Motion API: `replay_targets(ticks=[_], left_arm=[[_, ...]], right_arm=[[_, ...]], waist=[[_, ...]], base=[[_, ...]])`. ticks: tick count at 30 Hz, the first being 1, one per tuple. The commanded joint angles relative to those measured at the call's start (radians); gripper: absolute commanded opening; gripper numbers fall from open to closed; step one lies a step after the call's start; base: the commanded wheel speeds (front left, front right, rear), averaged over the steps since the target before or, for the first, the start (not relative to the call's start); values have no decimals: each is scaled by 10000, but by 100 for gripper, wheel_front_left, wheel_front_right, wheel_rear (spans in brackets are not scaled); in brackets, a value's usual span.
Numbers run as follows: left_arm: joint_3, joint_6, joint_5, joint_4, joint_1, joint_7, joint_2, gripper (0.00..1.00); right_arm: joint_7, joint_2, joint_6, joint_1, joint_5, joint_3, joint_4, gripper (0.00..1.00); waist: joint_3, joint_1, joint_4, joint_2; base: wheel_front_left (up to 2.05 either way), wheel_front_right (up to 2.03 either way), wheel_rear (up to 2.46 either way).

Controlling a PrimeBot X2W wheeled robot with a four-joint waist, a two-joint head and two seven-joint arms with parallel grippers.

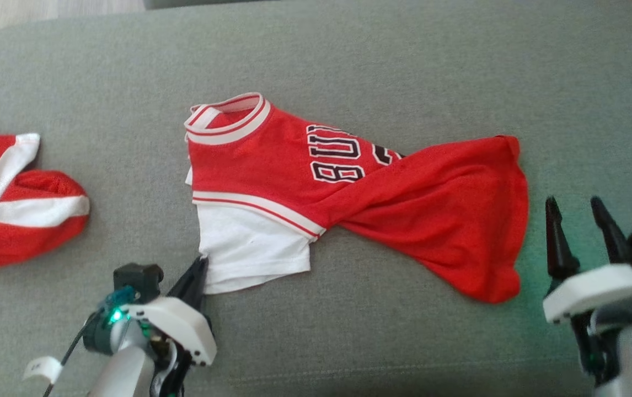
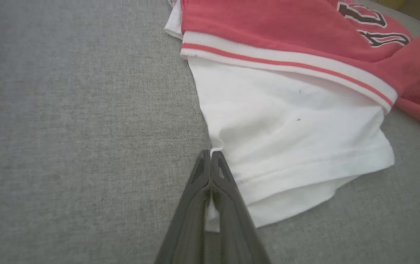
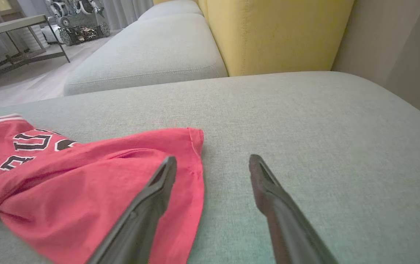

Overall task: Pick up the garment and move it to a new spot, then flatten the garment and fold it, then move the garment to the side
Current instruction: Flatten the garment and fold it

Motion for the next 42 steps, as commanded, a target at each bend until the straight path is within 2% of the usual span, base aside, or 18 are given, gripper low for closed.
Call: replay_targets(ticks=[1,7,12,13,15,22,25,28,33,42], left_arm=[[241,45,93,-85,-443,-44,89,0],[163,125,162,-67,-911,-423,6,0],[129,186,167,22,-1201,-787,-70,0],[116,189,173,34,-1247,-864,-82,0],[114,197,171,49,-1319,-1008,-95,0],[409,337,103,-420,-1322,-1446,15,0],[682,472,88,-1050,-1200,-1550,177,0],[973,603,90,-1949,-1092,-1591,371,0],[1361,886,152,-3690,-999,-1603,676,0],[1697,1236,246,-6464,-1879,-691,1189,0]], right_arm=[[82,-314,-7,-617,13,205,-71,100],[823,-689,-7,-1908,48,390,1554,100],[1534,-906,-7,-2583,266,685,2423,100],[1636,-931,-7,-2653,325,736,2510,84],[1637,-995,-7,-2748,430,775,2571,0],[1394,-1000,-7,-2581,1122,784,2012,0],[1443,-946,-7,-2356,1630,783,1384,0],[1855,-700,-7,-2115,2679,732,594,0],[2552,-648,-7,-1796,3993,573,-916,0],[3765,-346,-7,-1701,5352,-157,-3505,0]], waist=[[158,0,118,0],[647,0,413,0],[924,0,582,0],[954,0,613,0],[990,0,653,0],[817,0,613,0],[565,0,483,0],[274,0,355,0],[-218,0,195,0],[-1024,0,170,0]], base=[[0,0,0],[0,0,0],[0,0,0],[0,0,0],[0,0,0],[0,0,0],[0,0,0],[0,0,0],[0,0,0],[0,0,0]])
